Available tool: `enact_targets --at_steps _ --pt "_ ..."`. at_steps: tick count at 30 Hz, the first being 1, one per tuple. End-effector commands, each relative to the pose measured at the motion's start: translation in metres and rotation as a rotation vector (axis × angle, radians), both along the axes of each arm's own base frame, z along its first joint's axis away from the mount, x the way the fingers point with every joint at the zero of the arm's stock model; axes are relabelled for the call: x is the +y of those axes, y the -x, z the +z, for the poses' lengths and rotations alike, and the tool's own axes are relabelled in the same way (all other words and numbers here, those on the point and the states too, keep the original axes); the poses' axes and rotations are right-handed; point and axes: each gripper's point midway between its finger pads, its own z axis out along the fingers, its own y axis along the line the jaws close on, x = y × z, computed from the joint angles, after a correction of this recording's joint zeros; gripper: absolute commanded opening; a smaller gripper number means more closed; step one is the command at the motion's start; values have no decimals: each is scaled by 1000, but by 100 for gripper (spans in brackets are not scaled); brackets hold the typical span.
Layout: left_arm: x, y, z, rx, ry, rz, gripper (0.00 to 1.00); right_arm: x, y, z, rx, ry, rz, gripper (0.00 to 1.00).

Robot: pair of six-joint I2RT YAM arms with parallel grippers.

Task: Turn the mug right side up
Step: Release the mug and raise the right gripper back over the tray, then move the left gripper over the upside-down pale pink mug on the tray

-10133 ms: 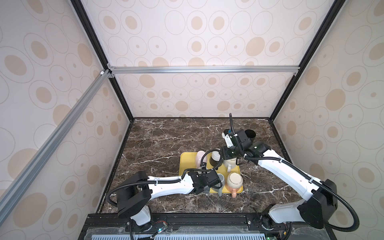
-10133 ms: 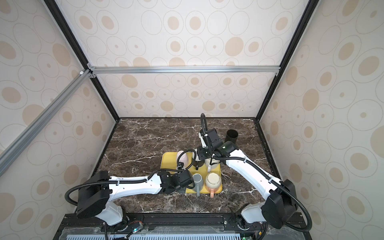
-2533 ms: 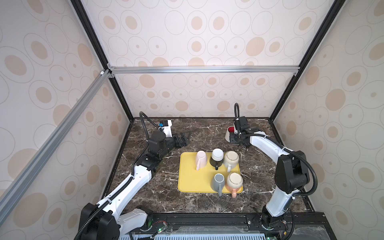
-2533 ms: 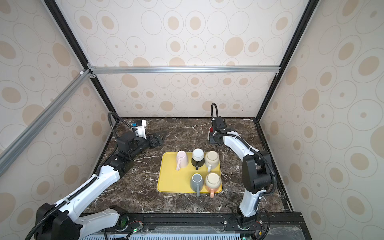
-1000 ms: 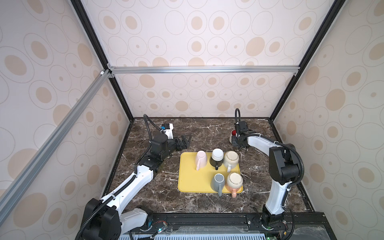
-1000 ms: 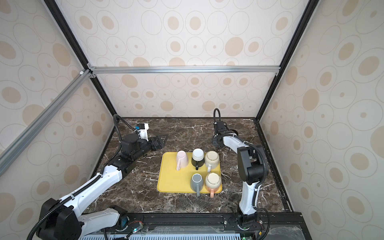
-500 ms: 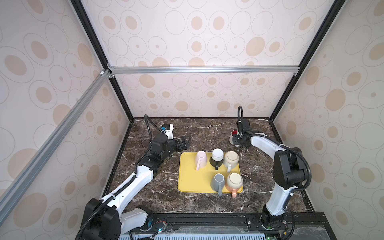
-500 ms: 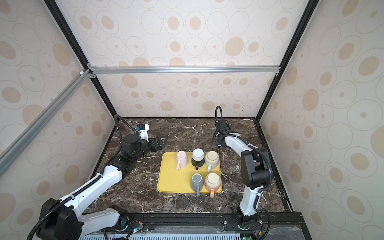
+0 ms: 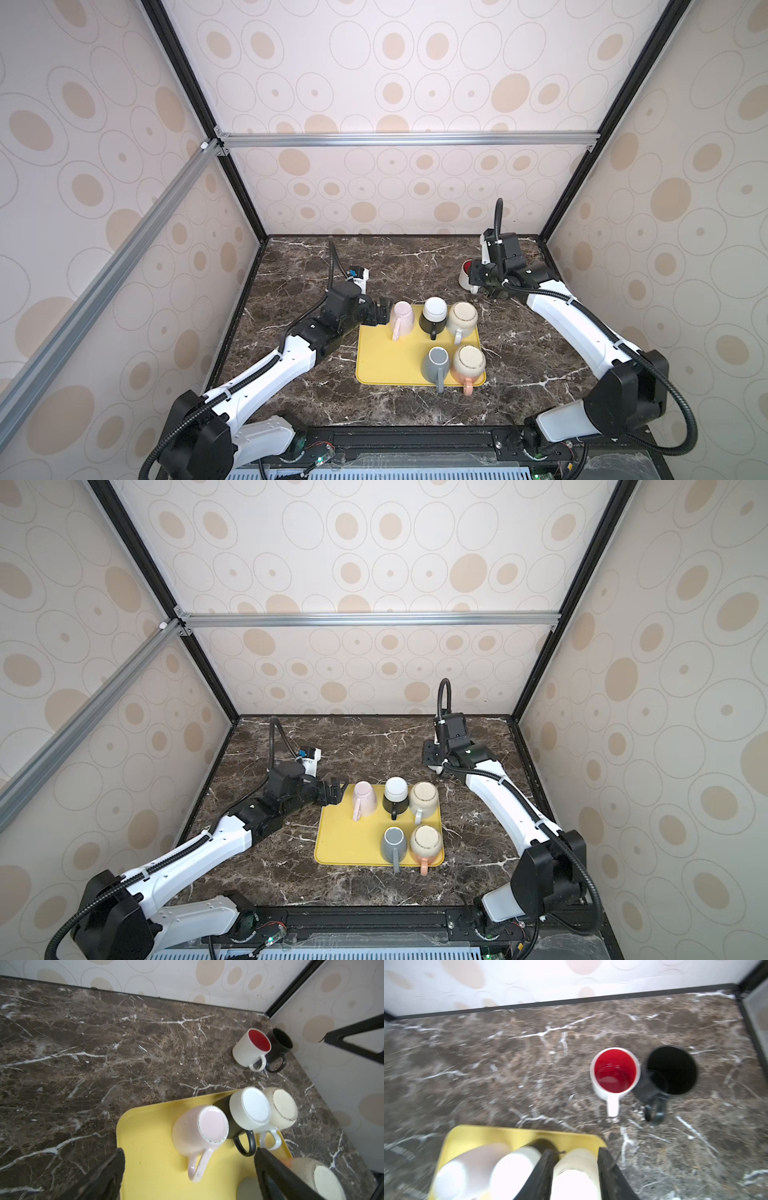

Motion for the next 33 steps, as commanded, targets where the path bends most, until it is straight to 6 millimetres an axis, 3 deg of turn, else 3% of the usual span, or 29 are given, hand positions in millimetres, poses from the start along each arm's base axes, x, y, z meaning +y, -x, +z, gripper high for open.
enact_targets --at_steps 1,8,12,17,26,33 --pt "8 0 -2 -7 -104 28 97 24 25 -5 52 -2 72 38" --pt "3 5 -11 33 -130 2 98 77 59 1 64 -59 239 39" --pt "1 5 -14 41 -138 -13 98 92 68 -4 89 -37 306 40" --pt "-7 3 -27 76 -173 -52 96 97 66 -3 89 -49 316 40" --pt "-22 2 -27 110 -196 -120 82 82 58 14 1 -18 255 38" --pt "-38 12 -40 162 -231 -178 72 82 55 16 0 -16 251 38"
